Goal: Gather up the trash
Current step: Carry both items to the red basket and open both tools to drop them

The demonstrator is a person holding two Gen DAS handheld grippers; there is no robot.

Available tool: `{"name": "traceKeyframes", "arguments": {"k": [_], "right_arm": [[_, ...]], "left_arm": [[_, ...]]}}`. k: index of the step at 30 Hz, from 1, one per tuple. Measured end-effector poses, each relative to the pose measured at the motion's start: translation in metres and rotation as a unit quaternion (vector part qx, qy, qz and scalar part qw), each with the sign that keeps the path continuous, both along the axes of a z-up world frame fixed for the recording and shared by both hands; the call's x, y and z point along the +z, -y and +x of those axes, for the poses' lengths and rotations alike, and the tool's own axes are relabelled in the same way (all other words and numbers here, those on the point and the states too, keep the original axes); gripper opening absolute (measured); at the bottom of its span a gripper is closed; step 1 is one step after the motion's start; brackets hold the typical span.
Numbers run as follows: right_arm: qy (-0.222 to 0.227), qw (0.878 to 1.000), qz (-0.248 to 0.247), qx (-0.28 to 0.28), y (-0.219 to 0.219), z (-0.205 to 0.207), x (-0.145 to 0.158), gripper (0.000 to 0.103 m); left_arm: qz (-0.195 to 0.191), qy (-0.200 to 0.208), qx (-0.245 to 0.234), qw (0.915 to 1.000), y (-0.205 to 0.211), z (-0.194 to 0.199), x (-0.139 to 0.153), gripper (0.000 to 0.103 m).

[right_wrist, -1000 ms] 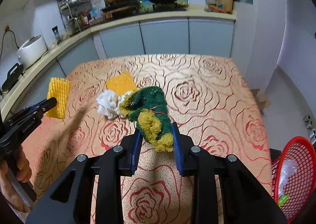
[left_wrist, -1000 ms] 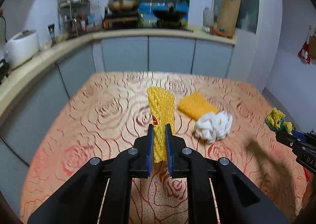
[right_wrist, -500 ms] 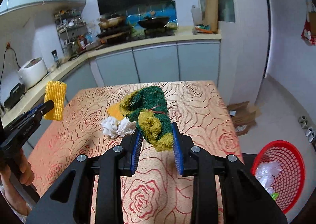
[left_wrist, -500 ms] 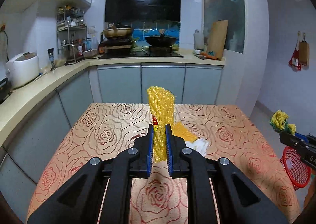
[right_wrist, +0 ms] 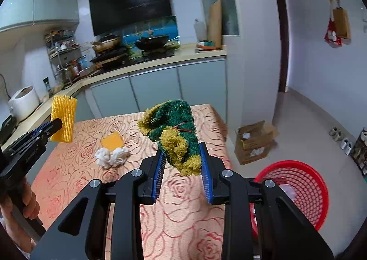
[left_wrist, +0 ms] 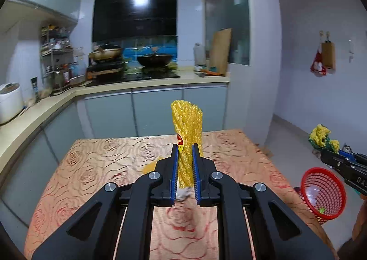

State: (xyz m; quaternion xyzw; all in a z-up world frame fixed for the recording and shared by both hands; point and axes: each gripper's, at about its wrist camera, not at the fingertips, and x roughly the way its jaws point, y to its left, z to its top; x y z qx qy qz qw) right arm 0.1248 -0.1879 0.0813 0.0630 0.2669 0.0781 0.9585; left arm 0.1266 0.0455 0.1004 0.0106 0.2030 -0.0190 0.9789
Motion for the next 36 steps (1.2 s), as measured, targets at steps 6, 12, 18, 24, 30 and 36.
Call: {"name": "traceKeyframes", "arguments": {"k": [6, 12, 18, 24, 30, 36], "right_arm": [[-0.002, 1.0, 0.0, -0.027, 0.023, -0.007, -0.002, 0.029], [-0.004, 0.998, -0.002, -0.057, 0.045, -0.013, -0.004, 0.029], [-0.004, 0.996, -0.003, -0.088, 0.071, -0.021, -0.007, 0.029], [-0.005, 0.993, -0.007, -0.121, 0.097, -0.033, -0.009, 0.029], [-0.014, 0.989, -0.01, -0.15, 0.121, -0.041, -0.014, 0.029], [-0.022, 0.984, -0.013, -0.175, 0.143, -0.048, -0.021, 0.029]], "left_arm": [[0.005, -0.001, -0.045, 0.999, 0.038, 0.0, -0.004, 0.011], [0.001, -0.008, -0.091, 0.9958, 0.073, 0.004, -0.007, 0.011], [0.003, -0.013, -0.133, 0.991, 0.107, 0.006, -0.012, 0.011], [-0.008, -0.027, -0.177, 0.9839, 0.137, 0.011, -0.017, 0.011], [-0.009, -0.047, -0.218, 0.9748, 0.169, 0.019, -0.027, 0.011], [-0.005, -0.066, -0.252, 0.9655, 0.205, 0.022, -0.04, 0.011]]}}
